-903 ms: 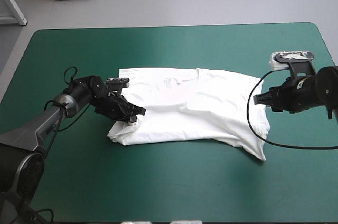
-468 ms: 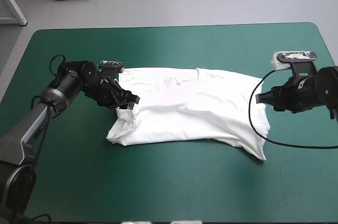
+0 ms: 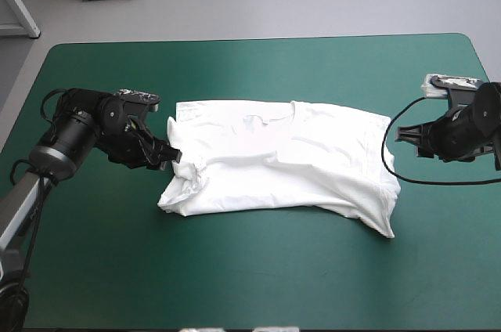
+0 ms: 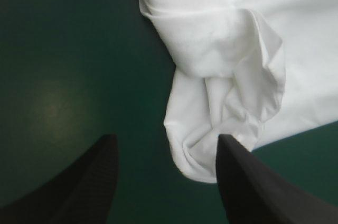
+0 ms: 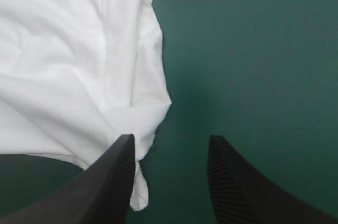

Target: Fold the cloth

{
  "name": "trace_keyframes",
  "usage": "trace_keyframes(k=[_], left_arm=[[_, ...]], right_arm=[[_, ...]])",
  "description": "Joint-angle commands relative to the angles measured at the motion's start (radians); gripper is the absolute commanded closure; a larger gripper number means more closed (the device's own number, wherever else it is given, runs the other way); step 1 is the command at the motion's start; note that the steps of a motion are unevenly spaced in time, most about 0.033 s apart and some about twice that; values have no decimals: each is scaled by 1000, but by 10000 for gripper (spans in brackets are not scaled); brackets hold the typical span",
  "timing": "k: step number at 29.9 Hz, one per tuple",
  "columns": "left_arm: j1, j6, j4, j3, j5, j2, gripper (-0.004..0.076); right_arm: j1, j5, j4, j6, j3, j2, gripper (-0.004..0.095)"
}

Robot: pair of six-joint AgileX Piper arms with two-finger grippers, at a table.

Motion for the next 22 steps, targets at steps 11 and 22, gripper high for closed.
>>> trace_keyframes(k=[11,22], left_arm=[[-25,-68,-121,276,-123,-140,312],[-95,-200,-6,283,-200,-50,311]], right_arm=[[-3,-1,77,-22,148,-60,494],[-3,-1,86,-25,148,-60,494]])
